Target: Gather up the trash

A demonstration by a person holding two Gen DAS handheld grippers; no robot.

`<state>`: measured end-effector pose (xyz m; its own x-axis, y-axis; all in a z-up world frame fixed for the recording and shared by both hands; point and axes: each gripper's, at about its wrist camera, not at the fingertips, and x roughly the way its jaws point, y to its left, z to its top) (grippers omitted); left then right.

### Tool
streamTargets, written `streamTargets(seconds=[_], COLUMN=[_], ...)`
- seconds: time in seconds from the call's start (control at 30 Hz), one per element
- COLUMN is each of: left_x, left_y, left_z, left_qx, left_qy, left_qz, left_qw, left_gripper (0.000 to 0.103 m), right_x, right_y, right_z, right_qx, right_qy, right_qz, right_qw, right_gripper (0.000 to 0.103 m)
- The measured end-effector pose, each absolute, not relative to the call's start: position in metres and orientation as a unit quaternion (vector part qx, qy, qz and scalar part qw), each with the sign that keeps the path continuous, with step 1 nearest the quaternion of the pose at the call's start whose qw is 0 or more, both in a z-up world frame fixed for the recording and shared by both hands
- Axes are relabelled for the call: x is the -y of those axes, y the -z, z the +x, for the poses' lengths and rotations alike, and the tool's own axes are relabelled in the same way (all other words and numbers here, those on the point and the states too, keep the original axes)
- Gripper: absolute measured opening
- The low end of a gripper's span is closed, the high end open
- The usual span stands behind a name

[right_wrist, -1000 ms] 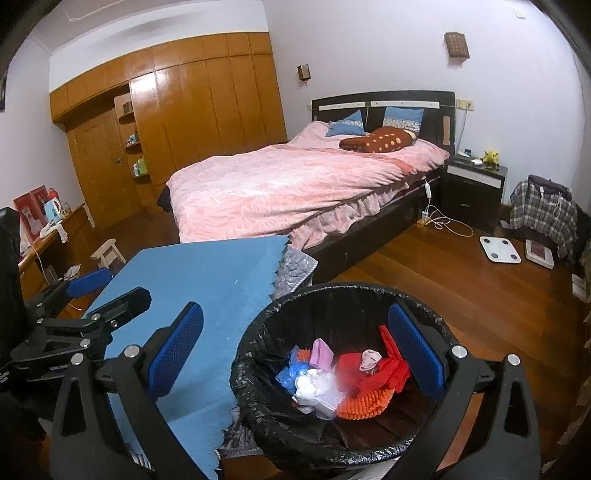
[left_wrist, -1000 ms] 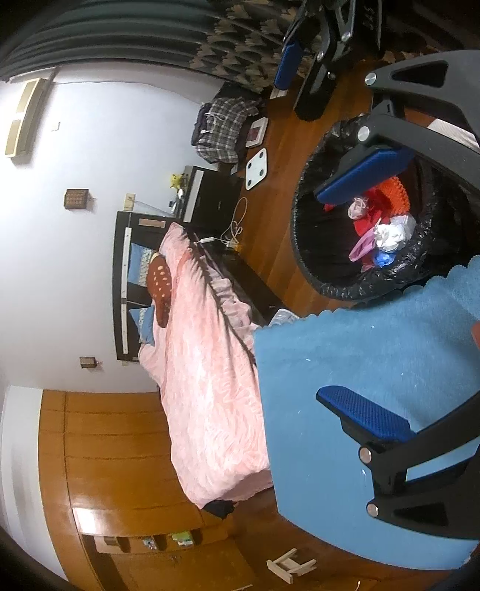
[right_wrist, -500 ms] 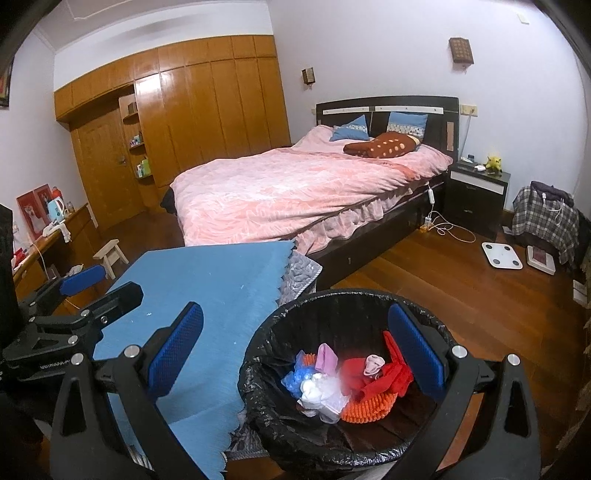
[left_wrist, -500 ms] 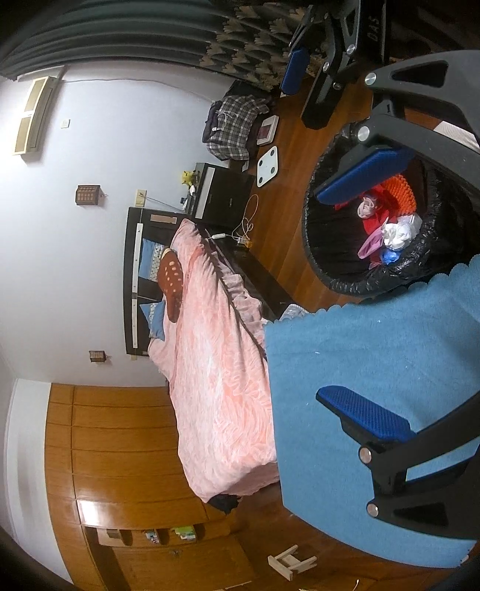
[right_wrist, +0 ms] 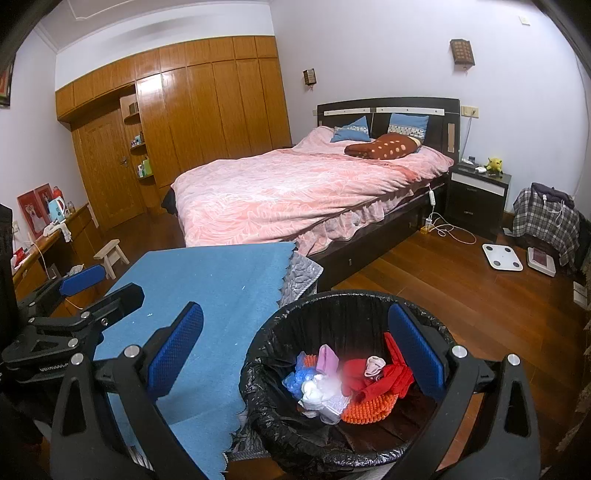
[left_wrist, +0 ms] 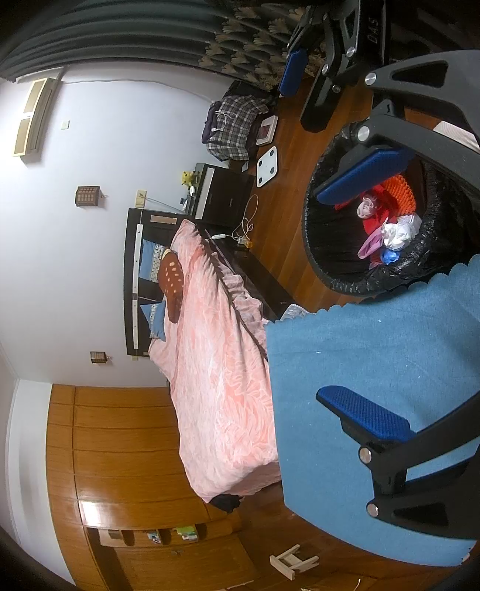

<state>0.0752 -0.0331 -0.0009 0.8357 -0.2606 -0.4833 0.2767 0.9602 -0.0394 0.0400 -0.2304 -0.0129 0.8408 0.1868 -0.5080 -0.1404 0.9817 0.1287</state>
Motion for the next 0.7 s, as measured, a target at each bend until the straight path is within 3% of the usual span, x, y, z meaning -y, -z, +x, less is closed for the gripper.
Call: streamTargets(seconds=[0.7], left_x=[0.0330], left_y=[0.0010], left_z=[0.0753], left_qx=[-0.250], left_qy=[0.140], left_qz=[0.016], left_qw=[0.958], left_gripper=[0.097], right_x=[0.2301], right_y=[0.0133], right_z=[0.0408], right_qx=[-0.269], right_qy=[-0.086], right_qz=[0.043], right_qw=[0.958], right_gripper=[0.098])
